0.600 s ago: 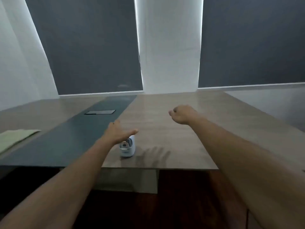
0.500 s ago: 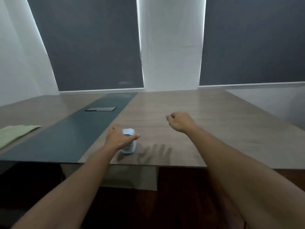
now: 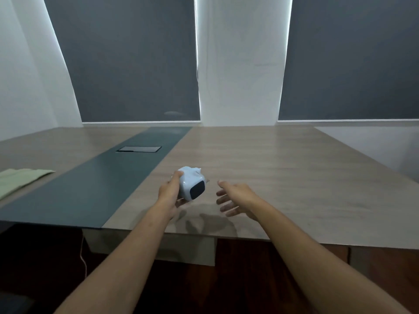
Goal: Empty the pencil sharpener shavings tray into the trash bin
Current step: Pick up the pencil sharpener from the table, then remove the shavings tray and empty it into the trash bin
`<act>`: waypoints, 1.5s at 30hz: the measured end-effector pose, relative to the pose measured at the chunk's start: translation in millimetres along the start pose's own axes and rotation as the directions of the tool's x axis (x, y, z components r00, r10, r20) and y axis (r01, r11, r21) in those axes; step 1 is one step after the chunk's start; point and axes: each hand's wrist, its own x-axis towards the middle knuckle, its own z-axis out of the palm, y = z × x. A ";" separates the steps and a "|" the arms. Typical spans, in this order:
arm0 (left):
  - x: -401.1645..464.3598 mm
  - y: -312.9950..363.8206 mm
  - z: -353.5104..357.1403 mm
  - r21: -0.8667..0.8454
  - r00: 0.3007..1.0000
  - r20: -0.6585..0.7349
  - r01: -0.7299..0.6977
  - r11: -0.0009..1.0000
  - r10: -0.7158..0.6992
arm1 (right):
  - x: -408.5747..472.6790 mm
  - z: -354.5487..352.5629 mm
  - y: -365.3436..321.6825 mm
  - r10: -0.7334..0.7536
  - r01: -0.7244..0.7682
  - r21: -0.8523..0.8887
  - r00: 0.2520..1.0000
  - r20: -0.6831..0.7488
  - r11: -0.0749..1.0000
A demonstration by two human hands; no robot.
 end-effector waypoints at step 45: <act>-33.3 -61.6 95.6 0.520 0.832 0.323 -0.554 0.650 0.451 | -44.5 -146.1 94.6 -0.117 0.327 0.450 0.894 -0.433 0.831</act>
